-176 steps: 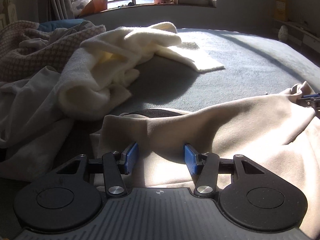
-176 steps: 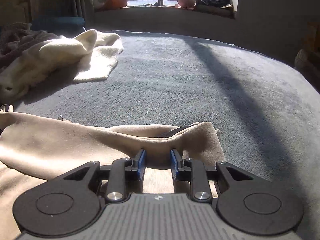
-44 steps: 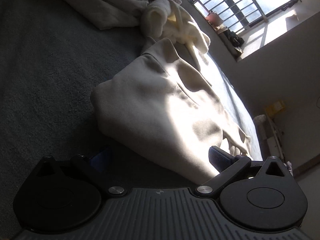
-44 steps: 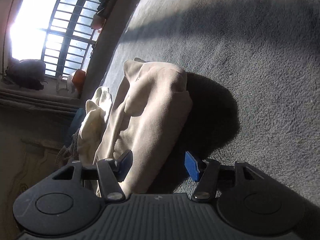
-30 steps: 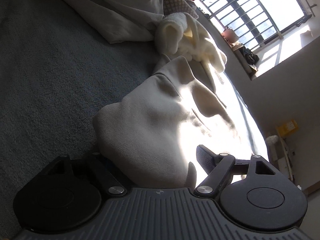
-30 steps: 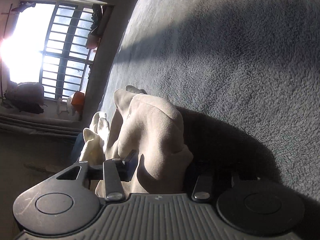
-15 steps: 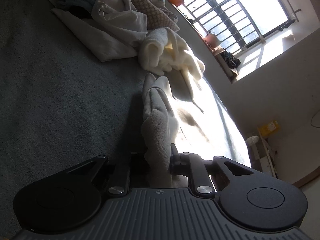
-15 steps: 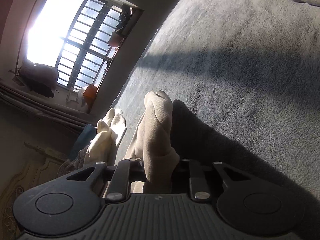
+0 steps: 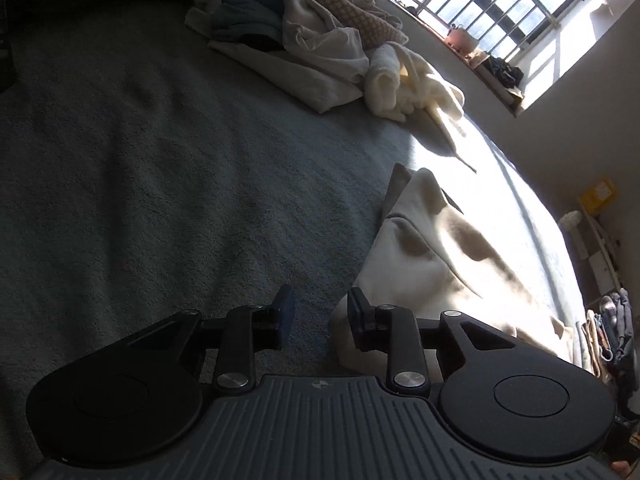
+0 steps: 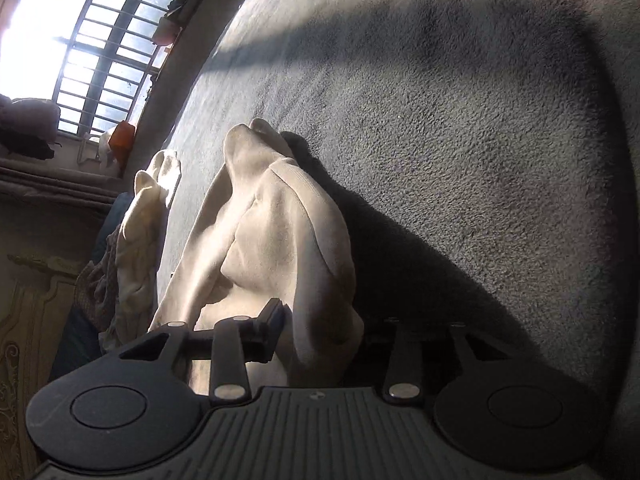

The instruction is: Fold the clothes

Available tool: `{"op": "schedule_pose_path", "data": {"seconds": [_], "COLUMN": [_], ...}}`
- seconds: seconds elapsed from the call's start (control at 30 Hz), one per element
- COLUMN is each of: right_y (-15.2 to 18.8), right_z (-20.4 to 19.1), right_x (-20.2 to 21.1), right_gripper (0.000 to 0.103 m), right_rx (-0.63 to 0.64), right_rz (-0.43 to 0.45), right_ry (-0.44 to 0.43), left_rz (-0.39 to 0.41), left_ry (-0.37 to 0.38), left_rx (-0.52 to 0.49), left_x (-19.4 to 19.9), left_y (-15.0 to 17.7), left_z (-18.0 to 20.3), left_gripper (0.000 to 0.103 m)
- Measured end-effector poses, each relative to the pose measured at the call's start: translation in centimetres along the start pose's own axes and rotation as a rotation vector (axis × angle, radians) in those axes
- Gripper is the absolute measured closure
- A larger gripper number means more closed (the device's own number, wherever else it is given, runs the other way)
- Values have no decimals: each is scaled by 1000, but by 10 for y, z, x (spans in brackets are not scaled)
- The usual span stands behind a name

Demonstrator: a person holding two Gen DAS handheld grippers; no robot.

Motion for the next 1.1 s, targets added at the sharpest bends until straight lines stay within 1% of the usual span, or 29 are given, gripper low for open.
{"op": "schedule_pose_path", "data": {"seconds": [0.03,0.07,0.13,0.17,0.23,0.27,0.3,0.33,0.4,0.43,0.47,0.53,0.6,0.67,0.73,0.77,0.8,0.93,0.97,1.03,1.07,1.1], "right_y": [-6,-12,-25,-33,-46,-51,-51,-48,-33,-26,-21,-21,-29,-38,-48,-52,-54,-60,-62,-64,-65,-66], "right_z": [-3,-5,-7,-9,-21,-29,-43,-57,-90,-105,-113,-121,-120,-118,-115,-113,-110,-101,-98,-96,-96,-96], "right_x": [8,17,39,49,62,66,62,56,35,25,15,-2,-22,-37,-47,-52,-56,-73,-78,-82,-83,-84], "right_gripper": [57,53,53,52,53,53,56,57,58,58,58,57,56,55,51,47,45,43,44,55,65,73], "right_rx": [46,91,182,234,346,407,485,566,736,808,844,862,841,821,796,778,761,719,708,690,678,672], "right_rz": [15,33,105,155,250,286,285,279,236,215,197,175,147,127,123,117,105,52,42,29,25,23], "right_ry": [25,51,127,168,213,228,221,212,200,195,186,183,204,220,228,221,214,186,174,144,124,109], "left_rz": [34,67,118,133,160,164,165,151,115,111,105,94,102,64,25,6,-13,-85,-76,-60,-52,-44], "left_ry": [-2,-5,-10,6,40,69,98,124,160,173,184,202,169,142,115,101,88,37,39,42,44,46], "left_rx": [-22,-46,-125,-181,-290,-339,-387,-427,-509,-539,-569,-628,-678,-637,-595,-574,-553,-472,-475,-481,-484,-487], "left_x": [5,10,16,16,14,9,3,-6,-27,-36,-46,-65,-80,-91,-102,-108,-114,-135,-133,-131,-130,-129], "left_y": [-7,-15,-29,-33,-40,-39,-38,-35,-24,-20,-16,-8,-8,-12,-16,-18,-21,-29,-28,-28,-28,-28], "left_z": [2,4,17,29,52,66,80,94,122,132,140,155,160,149,138,133,128,108,109,110,110,111], "left_gripper": [71,66,62,59,55,53,52,52,52,52,52,52,52,51,49,46,46,46,47,52,59,64]}}
Point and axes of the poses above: each gripper's, at about its wrist camera, not at the fingertips, and x roughly against the way its jaws point, z to its right, y to its underside, the point moved 6 cm from there along -x, roughly the way its jaws point, and after that the axes turned 8 degrees about z, right-handed, at the moved point
